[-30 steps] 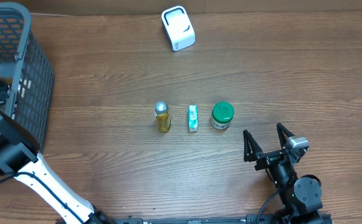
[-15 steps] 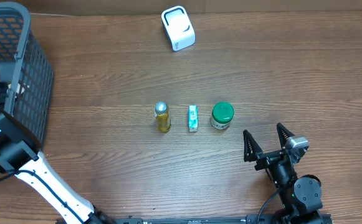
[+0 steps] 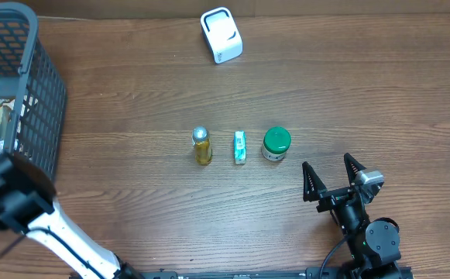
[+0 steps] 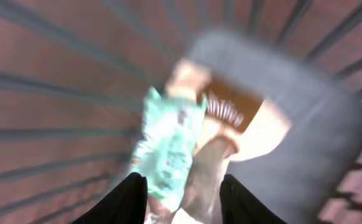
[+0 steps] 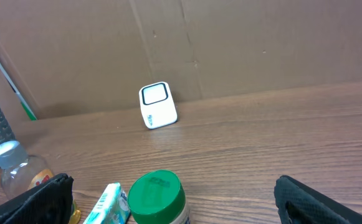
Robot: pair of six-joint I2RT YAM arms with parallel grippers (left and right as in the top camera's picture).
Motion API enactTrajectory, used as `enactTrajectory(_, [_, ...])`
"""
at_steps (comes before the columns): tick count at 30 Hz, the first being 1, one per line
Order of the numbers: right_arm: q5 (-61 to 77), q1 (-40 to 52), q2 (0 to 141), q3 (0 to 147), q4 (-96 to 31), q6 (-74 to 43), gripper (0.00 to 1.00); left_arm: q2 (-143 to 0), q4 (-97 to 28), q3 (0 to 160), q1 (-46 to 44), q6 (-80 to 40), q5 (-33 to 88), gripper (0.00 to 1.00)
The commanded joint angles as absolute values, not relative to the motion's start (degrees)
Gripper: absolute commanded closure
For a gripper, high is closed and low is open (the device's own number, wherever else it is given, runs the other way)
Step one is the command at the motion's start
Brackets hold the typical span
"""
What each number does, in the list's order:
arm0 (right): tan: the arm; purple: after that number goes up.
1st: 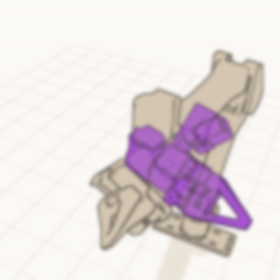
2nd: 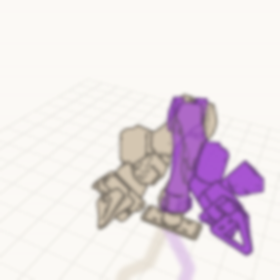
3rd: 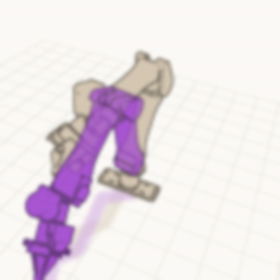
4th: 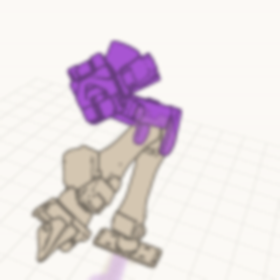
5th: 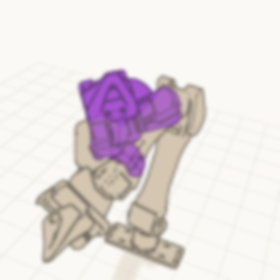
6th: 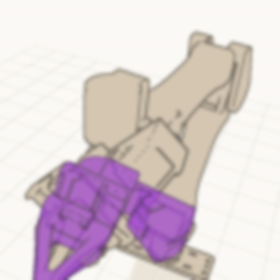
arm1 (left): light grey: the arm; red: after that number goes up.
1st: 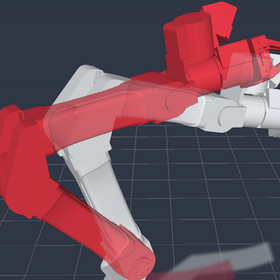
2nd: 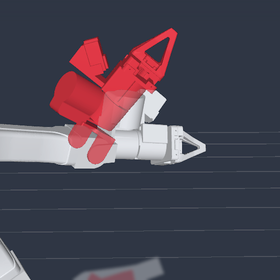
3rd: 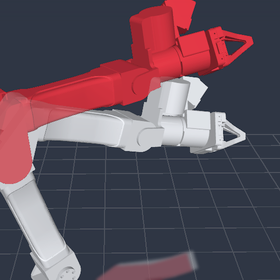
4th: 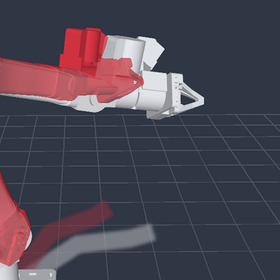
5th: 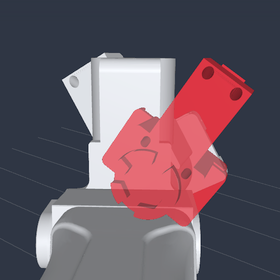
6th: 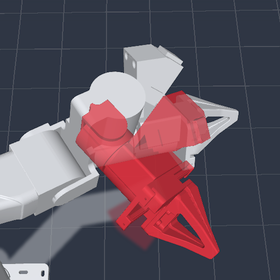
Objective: Scan the item barcode
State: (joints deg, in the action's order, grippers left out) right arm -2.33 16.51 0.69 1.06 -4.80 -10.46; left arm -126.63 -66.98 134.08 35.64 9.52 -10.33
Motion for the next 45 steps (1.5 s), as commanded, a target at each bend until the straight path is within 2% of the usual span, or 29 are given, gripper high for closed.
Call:
enactTrajectory(1, [-2.26,16.32,0.19,0.47,-4.62,-10.48,0.0,-113.6,-64.88,136.57,33.5,4.89,-9.39,0.59])
enactTrajectory(7, [-2.26,16.32,0.19,0.47,-4.62,-10.48,0.0,-108.66,-66.61,136.46,33.61,3.55,-9.43,0.56])
enactTrajectory(10, [-2.26,16.32,0.19,0.47,-4.62,-10.48,0.0,-109.82,-67.44,133.47,34.48,3.25,-9.47,0.5])
enactTrajectory(11, [-2.28,16.32,0.19,0.47,-4.62,-10.48,0.0,-110.45,-67.42,131.7,34.79,3.46,-9.56,0.36])
enactTrajectory(14, [-2.26,16.32,0.19,0.47,-4.62,-10.48,0.0,-112.77,-66.41,126.91,35.42,5.41,-9.61,0.07])
enactTrajectory(15, [-2.26,16.32,0.19,0.47,-4.62,-10.48,0.0,-113.54,-65.82,125.49,35.68,6.26,-9.58,0.0])
enactTrajectory(20, [-2.26,16.32,0.19,0.47,-4.62,-10.48,0.0,-119.07,-62.92,119.7,37.52,10.76,-9.34,0.0])
enactTrajectory(36, [-2.28,16.32,0.19,0.47,-4.62,-10.48,0.0,-132.81,-61.19,119.37,38.98,16.73,-6.35,0.01])
enactTrajectory(41, [-2.28,16.32,0.19,0.47,-4.62,-10.48,0.0,-133.4,-61.39,119.35,39.11,14.55,-14.31,0.01])
enactTrajectory(45, [-2.28,16.32,0.19,0.47,-4.62,-10.48,0.0,-133.4,-60.62,119.0,39.46,14.59,-15.0,0.01])
